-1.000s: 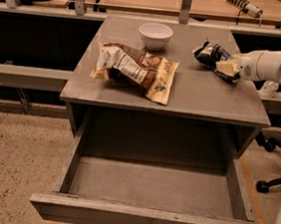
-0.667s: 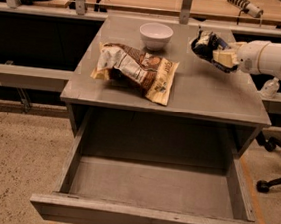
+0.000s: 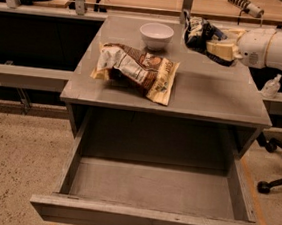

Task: Place blue chip bag into top drawer

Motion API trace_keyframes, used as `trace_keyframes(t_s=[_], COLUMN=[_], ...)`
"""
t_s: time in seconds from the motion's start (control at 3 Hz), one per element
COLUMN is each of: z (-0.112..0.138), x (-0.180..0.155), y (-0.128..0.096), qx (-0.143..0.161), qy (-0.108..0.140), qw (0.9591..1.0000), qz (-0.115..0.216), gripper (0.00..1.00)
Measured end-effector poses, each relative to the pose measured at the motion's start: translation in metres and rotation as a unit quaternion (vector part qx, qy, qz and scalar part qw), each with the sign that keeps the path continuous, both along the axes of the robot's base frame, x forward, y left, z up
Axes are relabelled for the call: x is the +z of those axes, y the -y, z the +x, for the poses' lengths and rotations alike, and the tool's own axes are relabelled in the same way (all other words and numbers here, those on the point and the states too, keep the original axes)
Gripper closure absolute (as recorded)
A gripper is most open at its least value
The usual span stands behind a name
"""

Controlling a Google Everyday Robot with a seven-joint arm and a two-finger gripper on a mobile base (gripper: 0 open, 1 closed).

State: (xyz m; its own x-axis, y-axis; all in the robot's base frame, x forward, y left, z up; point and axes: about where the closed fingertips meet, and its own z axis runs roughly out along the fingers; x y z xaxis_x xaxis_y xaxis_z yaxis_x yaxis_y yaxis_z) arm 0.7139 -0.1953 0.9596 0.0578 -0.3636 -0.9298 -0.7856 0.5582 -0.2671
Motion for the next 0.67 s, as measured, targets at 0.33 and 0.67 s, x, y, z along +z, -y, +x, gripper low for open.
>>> trace_keyframes(t_s=[0.33, 0.67], z=[-0.002, -0.04], x=[-0.003, 0.026], y=[-0.003, -0.008], qx=[0.007, 0.008], qy=[-0.006, -0.003], qw=[0.9999, 0.9999], qz=[-0.007, 0.011], gripper=[1.0, 1.0])
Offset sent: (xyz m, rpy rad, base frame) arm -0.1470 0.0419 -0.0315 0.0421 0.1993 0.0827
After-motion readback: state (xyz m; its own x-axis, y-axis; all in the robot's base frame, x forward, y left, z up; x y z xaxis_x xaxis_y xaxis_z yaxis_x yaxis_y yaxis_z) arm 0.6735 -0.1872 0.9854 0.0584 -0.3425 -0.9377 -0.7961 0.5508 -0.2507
